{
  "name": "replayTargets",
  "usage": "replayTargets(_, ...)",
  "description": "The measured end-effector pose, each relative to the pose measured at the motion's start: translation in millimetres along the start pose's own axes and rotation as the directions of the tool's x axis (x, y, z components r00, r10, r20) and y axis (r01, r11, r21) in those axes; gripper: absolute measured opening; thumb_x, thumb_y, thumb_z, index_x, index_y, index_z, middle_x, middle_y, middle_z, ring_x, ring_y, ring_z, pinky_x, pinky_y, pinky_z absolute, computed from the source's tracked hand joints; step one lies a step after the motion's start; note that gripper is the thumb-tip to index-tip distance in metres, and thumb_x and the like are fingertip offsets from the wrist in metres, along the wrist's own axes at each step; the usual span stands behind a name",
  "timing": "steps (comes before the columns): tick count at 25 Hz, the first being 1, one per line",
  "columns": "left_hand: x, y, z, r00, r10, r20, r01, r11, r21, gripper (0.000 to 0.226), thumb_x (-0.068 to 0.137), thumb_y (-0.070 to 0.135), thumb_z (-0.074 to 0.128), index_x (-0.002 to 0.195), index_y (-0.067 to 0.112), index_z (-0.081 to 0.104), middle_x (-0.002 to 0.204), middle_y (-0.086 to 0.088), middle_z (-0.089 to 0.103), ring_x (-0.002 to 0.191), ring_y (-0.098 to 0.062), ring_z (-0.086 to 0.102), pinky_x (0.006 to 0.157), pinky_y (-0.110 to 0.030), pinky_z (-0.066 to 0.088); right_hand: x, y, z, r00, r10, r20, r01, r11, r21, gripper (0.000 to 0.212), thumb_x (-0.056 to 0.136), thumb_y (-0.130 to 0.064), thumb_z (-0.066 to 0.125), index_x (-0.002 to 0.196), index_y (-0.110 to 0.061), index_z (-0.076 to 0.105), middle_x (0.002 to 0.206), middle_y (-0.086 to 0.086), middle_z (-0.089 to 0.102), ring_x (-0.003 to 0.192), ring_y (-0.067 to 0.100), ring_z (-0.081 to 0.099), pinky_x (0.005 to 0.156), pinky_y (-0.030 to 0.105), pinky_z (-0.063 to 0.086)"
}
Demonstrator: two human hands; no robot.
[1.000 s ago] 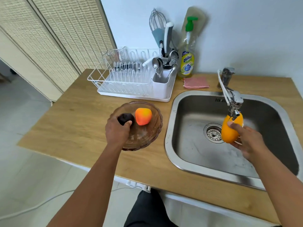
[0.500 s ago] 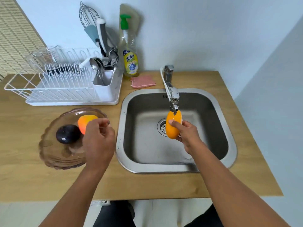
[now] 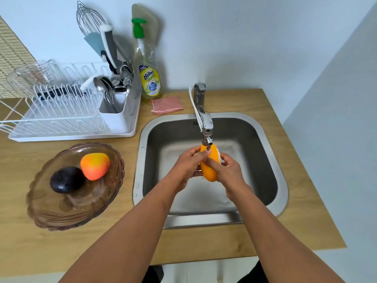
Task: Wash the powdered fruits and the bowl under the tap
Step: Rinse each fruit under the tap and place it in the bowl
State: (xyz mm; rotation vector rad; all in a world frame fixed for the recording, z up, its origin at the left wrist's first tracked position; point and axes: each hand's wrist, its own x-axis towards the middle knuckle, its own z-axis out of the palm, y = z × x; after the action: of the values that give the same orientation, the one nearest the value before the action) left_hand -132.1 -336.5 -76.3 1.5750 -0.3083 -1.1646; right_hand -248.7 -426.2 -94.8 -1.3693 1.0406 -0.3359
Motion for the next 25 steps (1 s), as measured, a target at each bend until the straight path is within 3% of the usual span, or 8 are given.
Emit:
replayTargets(3, 13.9, -0.1, 4.8, 0.999, -0.031, -0.021, 0.031, 0.999, 0.013, 0.042, 0.097, 0.046, 0.069, 0.133, 0.025, 0.063, 0.128, -0.009, 0.073, 0.112, -0.03, 0.073, 0.092, -0.049, 0.064, 1.0, 1.1, -3.2, 0.998, -0.044, 0.053, 0.047, 0.997, -0.058, 0.061, 0.076, -0.053, 0.085, 0.129, -0.029, 0.065, 0.115, 0.0, 0.073, 0.103, 0.023, 0.072, 0.086, 0.041, 0.064)
replayTargets(6, 21.0, 9.6, 17.3, 0.988, -0.128, -0.088, 0.127, 0.992, -0.014, 0.038, 0.102, 0.05, 0.054, 0.131, 0.025, 0.057, 0.127, -0.01, 0.067, 0.112, -0.033, 0.07, 0.092, -0.05, 0.063, 2.5, 5.4, -2.5, 0.995, -0.068, 0.074, 0.074, 0.993, -0.092, 0.07, 0.073, -0.052, 0.086, 0.135, -0.032, 0.061, 0.12, -0.002, 0.07, 0.106, 0.021, 0.07, 0.09, 0.043, 0.063)
replayTargets(10, 29.0, 18.1, 30.1, 0.971, -0.171, -0.168, 0.176, 0.984, 0.013, 0.029, 0.107, 0.05, 0.039, 0.102, 0.027, 0.057, 0.115, -0.01, 0.068, 0.109, -0.032, 0.068, 0.095, -0.049, 0.06, 0.7, 15.0, 2.1, 0.992, -0.108, 0.059, 0.117, 0.978, -0.171, 0.089, 0.065, -0.072, 0.075, 0.144, -0.039, 0.049, 0.127, -0.004, 0.067, 0.112, 0.021, 0.067, 0.096, 0.047, 0.059)
replayTargets(14, 32.0, 18.2, 31.7, 0.962, -0.232, -0.14, 0.208, 0.964, -0.167, 0.029, 0.108, 0.051, 0.041, 0.095, 0.029, 0.056, 0.106, -0.007, 0.068, 0.103, -0.03, 0.069, 0.096, -0.048, 0.059, -5.4, 16.4, 4.4, 0.988, -0.124, 0.094, 0.145, 0.952, -0.271, 0.089, 0.09, -0.068, 0.061, 0.162, -0.04, 0.018, 0.152, -0.001, 0.05, 0.134, 0.024, 0.055, 0.11, 0.041, 0.048)
replayTargets(17, 34.2, 10.4, 28.6, 0.965, -0.228, -0.126, 0.189, 0.946, -0.263, 0.036, 0.105, 0.057, 0.046, 0.113, 0.026, 0.061, 0.106, -0.005, 0.069, 0.1, -0.027, 0.069, 0.091, -0.045, 0.059, -11.1, 14.5, 4.6, 0.979, -0.164, 0.123, 0.197, 0.914, -0.356, 0.082, 0.098, -0.06, 0.053, 0.164, -0.04, 0.007, 0.158, 0.0, 0.042, 0.136, 0.02, 0.049, 0.104, 0.028, 0.041)
replayTargets(19, 34.4, 6.8, 28.5, 0.966, -0.203, -0.16, 0.161, 0.957, -0.24, 0.042, 0.103, 0.06, 0.046, 0.122, 0.025, 0.06, 0.112, -0.007, 0.07, 0.103, -0.028, 0.069, 0.092, -0.044, 0.06, -9.0, 17.6, 5.0, 0.972, -0.185, 0.143, 0.226, 0.9, -0.372, 0.08, 0.099, -0.059, 0.052, 0.163, -0.043, 0.007, 0.157, -0.003, 0.042, 0.13, 0.013, 0.049, 0.104, 0.028, 0.041)
replayTargets(23, 36.4, 0.8, 28.1, 0.976, -0.094, -0.197, 0.058, 0.982, -0.182, 0.03, 0.102, 0.054, 0.048, 0.094, 0.029, 0.062, 0.1, -0.007, 0.068, 0.097, -0.027, 0.066, 0.095, -0.048, 0.058, 1.9, 17.5, 7.4, 0.978, -0.128, 0.164, 0.156, 0.972, -0.174, 0.07, 0.098, -0.059, 0.047, 0.161, -0.047, 0.018, 0.163, -0.007, 0.037, 0.142, 0.018, 0.046, 0.116, 0.048, 0.044)
replayTargets(25, 34.7, -3.4, 28.7, 0.977, -0.081, -0.198, 0.045, 0.983, -0.18, 0.028, 0.103, 0.05, 0.049, 0.09, 0.031, 0.064, 0.1, -0.008, 0.071, 0.101, -0.03, 0.068, 0.098, -0.052, 0.057, 6.0, 14.7, 9.3, 0.985, -0.089, 0.145, 0.104, 0.989, -0.104, 0.063, 0.099, -0.061, 0.042, 0.159, -0.045, 0.028, 0.16, -0.005, 0.042, 0.14, 0.02, 0.048, 0.116, 0.05, 0.043)
